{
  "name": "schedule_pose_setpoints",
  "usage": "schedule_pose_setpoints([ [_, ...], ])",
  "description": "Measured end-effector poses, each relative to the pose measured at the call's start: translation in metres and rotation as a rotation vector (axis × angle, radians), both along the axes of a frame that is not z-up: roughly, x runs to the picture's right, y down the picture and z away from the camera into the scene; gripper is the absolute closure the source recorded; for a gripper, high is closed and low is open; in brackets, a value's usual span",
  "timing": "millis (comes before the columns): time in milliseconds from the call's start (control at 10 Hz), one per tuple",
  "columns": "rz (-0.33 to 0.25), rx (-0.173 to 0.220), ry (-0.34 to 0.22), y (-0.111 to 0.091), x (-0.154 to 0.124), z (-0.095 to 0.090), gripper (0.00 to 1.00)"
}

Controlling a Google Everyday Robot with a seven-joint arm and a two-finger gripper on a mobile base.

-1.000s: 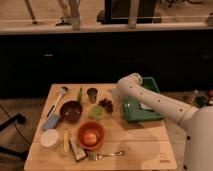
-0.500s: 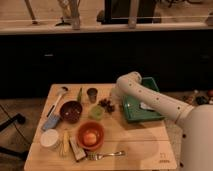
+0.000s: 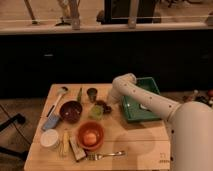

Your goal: Place grapes in paper cup

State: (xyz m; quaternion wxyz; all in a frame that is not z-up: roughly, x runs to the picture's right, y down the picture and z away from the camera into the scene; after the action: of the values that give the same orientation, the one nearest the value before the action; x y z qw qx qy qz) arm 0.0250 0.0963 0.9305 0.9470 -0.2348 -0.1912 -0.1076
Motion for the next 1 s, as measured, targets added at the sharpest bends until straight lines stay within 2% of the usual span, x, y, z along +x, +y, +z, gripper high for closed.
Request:
schedule_pose_setpoints([
  [200,-0.021,0.052,0.013,-0.010,-0.003,-0.011,1.00],
  [500,-0.040,0.109,0.023,-0.021,-0.005,-0.021,1.00],
  [700,-0.045,0.141,0.020,-0.029,-0.005,-0.027,1.00],
  [1000,-0.053,0.206,0.001,-0.050,-0.010,-0.044,1.00],
])
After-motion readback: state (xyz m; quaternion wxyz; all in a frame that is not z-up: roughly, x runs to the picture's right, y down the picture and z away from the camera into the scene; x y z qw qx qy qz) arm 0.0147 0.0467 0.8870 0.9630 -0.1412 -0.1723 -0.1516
